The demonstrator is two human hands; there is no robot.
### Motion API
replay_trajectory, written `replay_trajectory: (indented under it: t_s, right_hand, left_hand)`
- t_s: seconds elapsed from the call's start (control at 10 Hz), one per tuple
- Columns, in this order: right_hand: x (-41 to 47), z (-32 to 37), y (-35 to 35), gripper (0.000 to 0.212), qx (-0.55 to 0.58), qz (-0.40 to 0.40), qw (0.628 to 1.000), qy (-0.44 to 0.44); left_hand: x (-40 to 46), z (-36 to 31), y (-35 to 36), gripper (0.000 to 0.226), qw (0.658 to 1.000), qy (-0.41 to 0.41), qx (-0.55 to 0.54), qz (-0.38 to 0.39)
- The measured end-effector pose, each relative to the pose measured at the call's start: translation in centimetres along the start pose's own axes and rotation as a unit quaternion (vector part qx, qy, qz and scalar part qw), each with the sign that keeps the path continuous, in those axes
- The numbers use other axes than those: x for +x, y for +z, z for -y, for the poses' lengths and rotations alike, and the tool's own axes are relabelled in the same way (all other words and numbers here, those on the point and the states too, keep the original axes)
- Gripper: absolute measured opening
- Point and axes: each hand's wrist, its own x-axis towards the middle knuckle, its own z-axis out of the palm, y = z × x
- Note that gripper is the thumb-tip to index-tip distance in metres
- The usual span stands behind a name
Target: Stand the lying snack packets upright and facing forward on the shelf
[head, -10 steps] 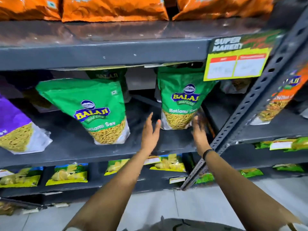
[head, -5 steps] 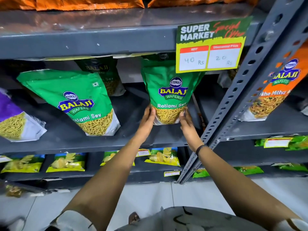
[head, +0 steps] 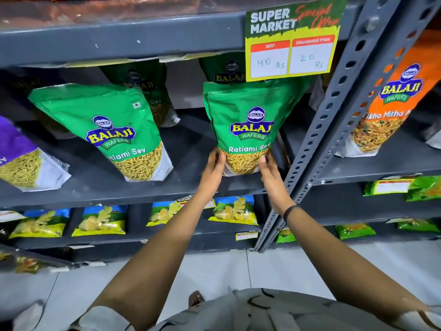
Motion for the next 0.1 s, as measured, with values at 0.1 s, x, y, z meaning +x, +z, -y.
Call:
replay_trajectory:
  t_s: [0.1]
  right_hand:
    - [-0.47,-0.12,0.3,0.054,0.033,-0.047,0.998,0.008]
  left_hand:
    - [-0.71,-0.16,-0.09,0.045,0.999,0.011,0.02,-0.037]
